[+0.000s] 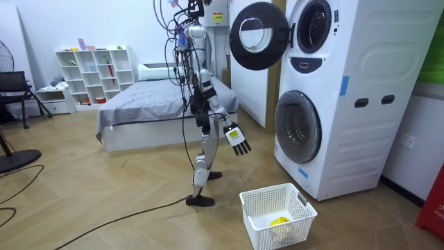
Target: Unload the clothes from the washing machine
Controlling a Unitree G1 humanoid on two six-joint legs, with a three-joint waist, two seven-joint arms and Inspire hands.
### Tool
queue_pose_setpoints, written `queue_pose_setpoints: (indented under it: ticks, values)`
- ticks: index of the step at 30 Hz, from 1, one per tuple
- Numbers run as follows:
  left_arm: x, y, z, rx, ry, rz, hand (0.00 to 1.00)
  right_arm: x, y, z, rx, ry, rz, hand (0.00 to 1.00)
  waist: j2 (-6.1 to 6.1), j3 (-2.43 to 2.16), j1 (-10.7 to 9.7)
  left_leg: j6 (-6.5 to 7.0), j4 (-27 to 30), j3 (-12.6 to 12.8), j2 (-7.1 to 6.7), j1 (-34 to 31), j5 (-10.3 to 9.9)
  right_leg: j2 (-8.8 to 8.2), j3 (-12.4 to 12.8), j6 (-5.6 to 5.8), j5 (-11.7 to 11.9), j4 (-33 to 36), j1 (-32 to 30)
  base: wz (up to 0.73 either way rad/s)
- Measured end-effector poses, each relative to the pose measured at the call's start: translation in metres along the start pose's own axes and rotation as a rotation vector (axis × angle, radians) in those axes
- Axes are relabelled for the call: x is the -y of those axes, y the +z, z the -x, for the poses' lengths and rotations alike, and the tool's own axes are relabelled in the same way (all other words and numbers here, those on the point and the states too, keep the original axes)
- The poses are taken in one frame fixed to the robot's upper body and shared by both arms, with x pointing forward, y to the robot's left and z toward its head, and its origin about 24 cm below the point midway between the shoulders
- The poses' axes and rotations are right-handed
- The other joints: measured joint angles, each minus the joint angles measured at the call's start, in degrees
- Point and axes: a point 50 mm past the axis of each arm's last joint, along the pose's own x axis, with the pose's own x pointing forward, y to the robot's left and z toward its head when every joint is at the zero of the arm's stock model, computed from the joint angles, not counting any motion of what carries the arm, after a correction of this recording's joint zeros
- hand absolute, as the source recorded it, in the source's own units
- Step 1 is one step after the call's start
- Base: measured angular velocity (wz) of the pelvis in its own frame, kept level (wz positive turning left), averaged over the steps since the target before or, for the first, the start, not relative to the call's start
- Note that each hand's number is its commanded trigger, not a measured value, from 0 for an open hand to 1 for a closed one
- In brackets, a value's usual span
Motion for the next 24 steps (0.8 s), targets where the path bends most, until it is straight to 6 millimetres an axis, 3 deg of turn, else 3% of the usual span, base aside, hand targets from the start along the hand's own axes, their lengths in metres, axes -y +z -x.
queue_pose_setpoints:
  ticks: [6, 12, 14, 16, 22, 24]
  values:
    - [-0.006, -0.007, 0.000, -0.040, 0.030, 0.090, 0.00, 0.002, 0.001, 0.000, 0.011, -0.018, -0.020, 0.00, -0.47, 0.31, 0.0, 0.30, -2.4, -0.6, -1.06, 1.9, -0.2, -0.56, 0.0, 0.82, 0.2, -0.4, 1.0, 0.00]
    - [-0.020, -0.010, 0.000, -0.063, 0.115, 0.280, 0.00, 0.012, -0.001, 0.002, 0.020, -0.053, -0.058, 0.00, 0.10, 0.24, -0.1, 0.63, -2.5, -0.6, -1.36, 3.1, -0.8, -0.95, 0.0, 1.35, 0.6, -1.0, 2.2, -0.04]
    - [-0.027, -0.009, 0.000, -0.060, 0.155, 0.341, 0.00, 0.018, -0.006, 0.005, 0.009, -0.071, -0.053, 0.00, 0.60, -0.03, 0.0, 0.71, -2.8, -0.3, -1.54, 3.8, -1.0, -1.14, 0.2, 1.52, 0.7, -0.9, 2.6, -0.09]
    - [-0.045, 0.005, -0.003, -0.028, 0.209, 0.409, 0.00, 0.026, -0.012, 0.007, -0.008, -0.088, -0.018, 0.00, 1.24, -0.28, 0.1, 0.89, -3.0, -0.1, -1.78, 4.2, -1.1, -1.39, 0.9, 1.55, 0.7, -0.9, 2.7, -0.07]
    - [-0.099, 0.060, -0.008, 0.139, 0.327, 0.552, 0.00, 0.041, -0.016, 0.013, 0.000, -0.129, -0.008, 0.00, 2.20, -0.04, -0.1, 1.03, -3.0, 0.5, -1.79, 5.0, -1.2, -1.48, 1.0, 1.63, 0.7, -1.0, 3.1, -0.10]
    - [-0.113, 0.082, -0.007, 0.203, 0.367, 0.581, 0.00, 0.051, -0.016, 0.015, -0.001, -0.152, 0.011, 0.00, 3.04, -0.08, -0.5, 1.12, -2.9, 0.8, -1.79, 5.0, -1.2, -1.53, 1.1, 1.82, 0.8, -1.1, 3.0, -0.10]
